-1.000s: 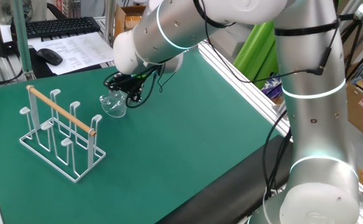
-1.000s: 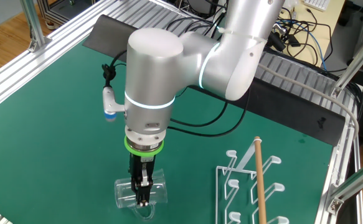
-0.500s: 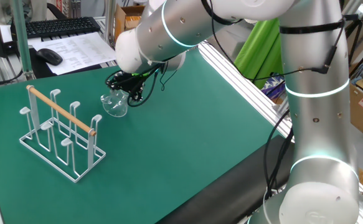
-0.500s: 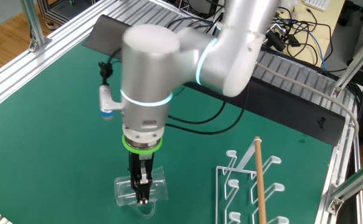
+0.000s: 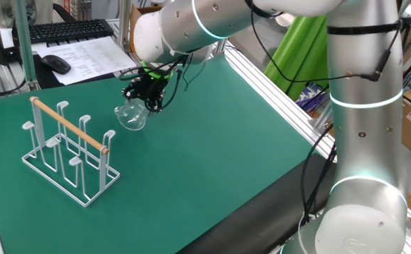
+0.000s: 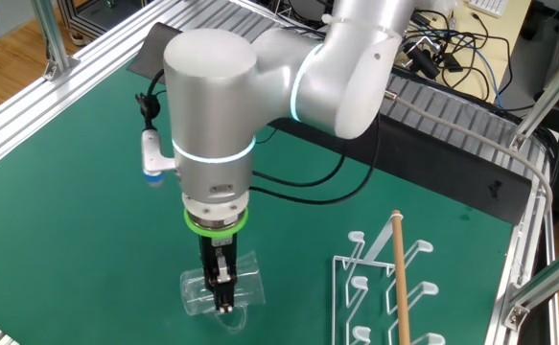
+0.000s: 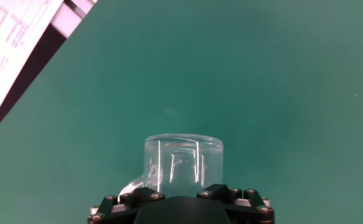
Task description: Put the cup on the cup rack
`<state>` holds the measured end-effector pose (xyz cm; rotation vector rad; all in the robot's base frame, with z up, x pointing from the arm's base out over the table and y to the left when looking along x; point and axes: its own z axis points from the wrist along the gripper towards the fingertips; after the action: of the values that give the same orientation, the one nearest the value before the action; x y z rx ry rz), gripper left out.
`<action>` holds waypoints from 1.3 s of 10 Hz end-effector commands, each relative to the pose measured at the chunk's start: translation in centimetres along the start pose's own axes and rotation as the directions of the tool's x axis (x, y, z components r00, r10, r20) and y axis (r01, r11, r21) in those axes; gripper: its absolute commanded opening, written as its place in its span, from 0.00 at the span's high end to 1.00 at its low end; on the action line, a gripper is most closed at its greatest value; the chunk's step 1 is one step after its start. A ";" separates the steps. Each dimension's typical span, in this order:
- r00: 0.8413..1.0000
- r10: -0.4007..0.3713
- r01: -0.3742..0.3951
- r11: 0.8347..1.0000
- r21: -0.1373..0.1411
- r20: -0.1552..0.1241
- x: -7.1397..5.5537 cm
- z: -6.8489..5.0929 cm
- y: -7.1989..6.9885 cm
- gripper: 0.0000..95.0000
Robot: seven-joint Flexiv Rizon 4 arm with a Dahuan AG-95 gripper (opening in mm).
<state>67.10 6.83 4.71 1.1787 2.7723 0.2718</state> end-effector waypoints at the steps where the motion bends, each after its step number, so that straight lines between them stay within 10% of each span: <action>1: 1.000 0.003 -0.003 1.000 0.006 -0.003 0.8 -1.0 -0.4 1.00; 13: 0.999 0.039 -0.038 0.998 0.041 -0.018 7.1 -6.1 -1.1 1.00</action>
<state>60.08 10.68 10.40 1.2449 2.7843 0.2335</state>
